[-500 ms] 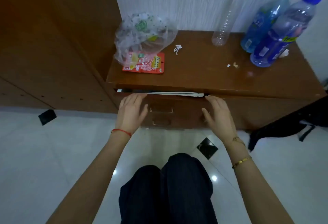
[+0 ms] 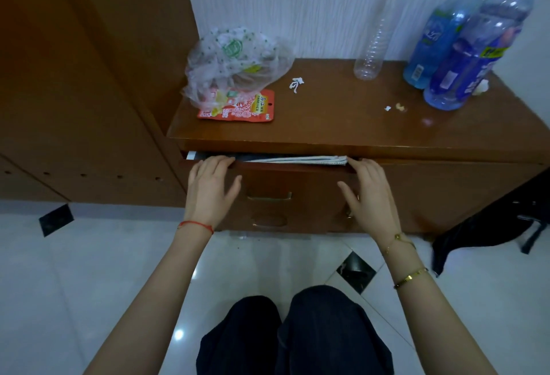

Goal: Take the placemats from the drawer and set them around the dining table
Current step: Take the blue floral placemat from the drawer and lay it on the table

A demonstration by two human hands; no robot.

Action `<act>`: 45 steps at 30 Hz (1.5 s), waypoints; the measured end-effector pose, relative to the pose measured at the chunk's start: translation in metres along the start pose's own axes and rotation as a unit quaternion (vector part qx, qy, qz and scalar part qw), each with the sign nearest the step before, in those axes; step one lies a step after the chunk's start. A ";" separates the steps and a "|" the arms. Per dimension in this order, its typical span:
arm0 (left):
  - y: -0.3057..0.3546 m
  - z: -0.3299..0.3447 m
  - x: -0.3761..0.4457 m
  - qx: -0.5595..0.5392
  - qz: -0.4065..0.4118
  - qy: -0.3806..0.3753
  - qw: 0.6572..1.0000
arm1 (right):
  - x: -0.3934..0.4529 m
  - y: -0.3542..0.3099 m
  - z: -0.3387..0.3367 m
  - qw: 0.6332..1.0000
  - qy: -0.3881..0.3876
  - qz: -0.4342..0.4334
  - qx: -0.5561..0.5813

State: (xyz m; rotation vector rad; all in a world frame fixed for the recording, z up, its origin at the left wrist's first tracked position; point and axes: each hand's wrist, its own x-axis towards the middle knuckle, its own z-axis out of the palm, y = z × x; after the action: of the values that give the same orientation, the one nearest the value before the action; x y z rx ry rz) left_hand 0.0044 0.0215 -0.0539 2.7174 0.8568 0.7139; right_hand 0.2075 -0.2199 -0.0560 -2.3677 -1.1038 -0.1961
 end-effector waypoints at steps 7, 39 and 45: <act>-0.001 -0.011 -0.043 -0.025 0.022 0.018 0.999 | -0.046 -0.011 -0.010 0.999 0.014 -0.006 0.040; 0.001 -0.041 -0.045 -0.138 -0.025 -0.035 0.989 | -0.049 -0.050 -0.039 0.995 0.029 0.027 0.086; -0.002 -0.027 -0.011 -0.141 -0.122 -0.102 0.977 | -0.022 -0.058 -0.033 0.994 -0.044 0.064 0.082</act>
State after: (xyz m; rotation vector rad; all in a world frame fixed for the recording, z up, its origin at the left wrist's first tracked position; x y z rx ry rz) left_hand -0.0184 0.0180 -0.0358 2.3346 0.9380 0.4558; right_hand 0.1524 -0.2211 -0.0123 -2.3073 -0.9632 0.0430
